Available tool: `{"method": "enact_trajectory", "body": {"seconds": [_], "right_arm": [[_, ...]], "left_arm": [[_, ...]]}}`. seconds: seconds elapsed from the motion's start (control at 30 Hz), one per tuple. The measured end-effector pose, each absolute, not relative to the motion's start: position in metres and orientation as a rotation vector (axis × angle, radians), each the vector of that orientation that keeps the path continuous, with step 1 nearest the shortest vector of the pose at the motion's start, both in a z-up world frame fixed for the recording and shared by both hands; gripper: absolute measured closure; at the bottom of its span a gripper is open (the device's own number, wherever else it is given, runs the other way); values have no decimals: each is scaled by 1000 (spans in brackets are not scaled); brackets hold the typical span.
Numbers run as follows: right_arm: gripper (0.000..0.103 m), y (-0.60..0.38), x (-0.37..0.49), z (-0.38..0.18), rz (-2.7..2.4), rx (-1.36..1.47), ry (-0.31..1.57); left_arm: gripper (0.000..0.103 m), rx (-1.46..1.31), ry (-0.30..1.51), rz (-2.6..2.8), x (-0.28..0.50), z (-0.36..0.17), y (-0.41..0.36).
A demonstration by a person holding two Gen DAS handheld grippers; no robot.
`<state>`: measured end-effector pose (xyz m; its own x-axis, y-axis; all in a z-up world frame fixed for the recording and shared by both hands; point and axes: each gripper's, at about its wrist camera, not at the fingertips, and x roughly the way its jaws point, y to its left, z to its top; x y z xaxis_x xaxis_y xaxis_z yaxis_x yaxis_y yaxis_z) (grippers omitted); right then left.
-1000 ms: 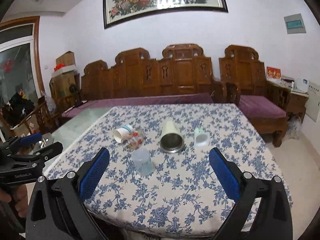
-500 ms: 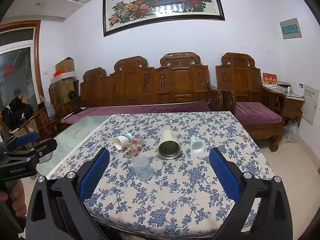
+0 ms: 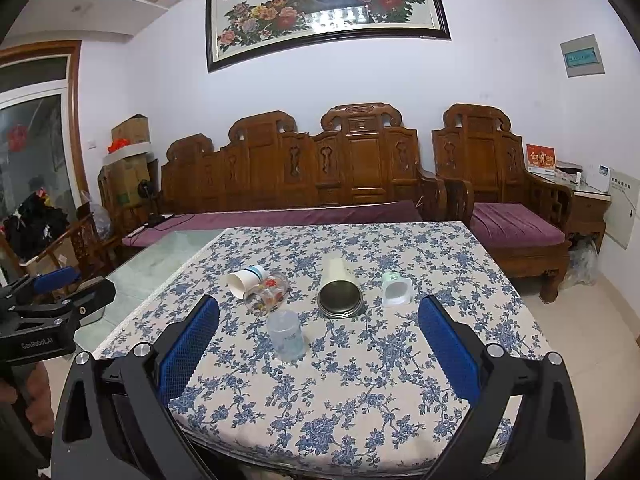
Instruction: Flip cup upside down
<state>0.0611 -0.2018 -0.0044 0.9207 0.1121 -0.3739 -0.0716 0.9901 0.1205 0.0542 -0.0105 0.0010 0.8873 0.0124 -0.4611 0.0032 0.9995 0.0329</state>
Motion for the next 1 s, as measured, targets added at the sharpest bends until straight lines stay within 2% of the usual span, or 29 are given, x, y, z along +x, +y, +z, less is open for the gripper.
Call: {"method": "enact_trajectory", "body": {"seconds": [1.0], "right_arm": [[3,-195,62,-4,93,103,386]], "left_arm": [[8,23,471,11,56,-2,-8]]}}
